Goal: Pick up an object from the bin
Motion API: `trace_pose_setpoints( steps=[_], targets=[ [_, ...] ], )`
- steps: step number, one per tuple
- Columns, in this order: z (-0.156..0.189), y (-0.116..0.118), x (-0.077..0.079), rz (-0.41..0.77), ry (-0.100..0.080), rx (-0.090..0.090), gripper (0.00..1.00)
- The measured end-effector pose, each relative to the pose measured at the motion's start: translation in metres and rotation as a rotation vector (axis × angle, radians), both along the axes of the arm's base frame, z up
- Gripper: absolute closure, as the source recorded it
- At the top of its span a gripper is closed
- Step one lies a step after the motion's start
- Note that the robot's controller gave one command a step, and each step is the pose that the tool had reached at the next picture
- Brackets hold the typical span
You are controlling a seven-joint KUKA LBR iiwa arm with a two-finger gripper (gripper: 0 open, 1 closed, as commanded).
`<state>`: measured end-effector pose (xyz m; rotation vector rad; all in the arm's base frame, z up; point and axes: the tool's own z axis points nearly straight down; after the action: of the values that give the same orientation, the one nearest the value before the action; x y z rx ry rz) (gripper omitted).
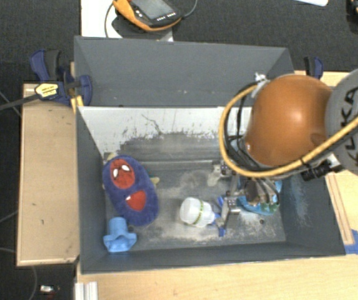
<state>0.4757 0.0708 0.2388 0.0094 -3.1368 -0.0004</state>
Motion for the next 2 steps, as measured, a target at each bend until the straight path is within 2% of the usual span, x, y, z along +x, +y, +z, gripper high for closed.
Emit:
trace_pose_setpoints(
  steps=[1, 2],
  targets=[
    [0.003, 0.000, 0.001, -0.003, -0.007, 0.000, 0.00],
    [-0.093, -0.008, 0.006, -0.026, -0.012, 0.002, 0.00]
  ],
)
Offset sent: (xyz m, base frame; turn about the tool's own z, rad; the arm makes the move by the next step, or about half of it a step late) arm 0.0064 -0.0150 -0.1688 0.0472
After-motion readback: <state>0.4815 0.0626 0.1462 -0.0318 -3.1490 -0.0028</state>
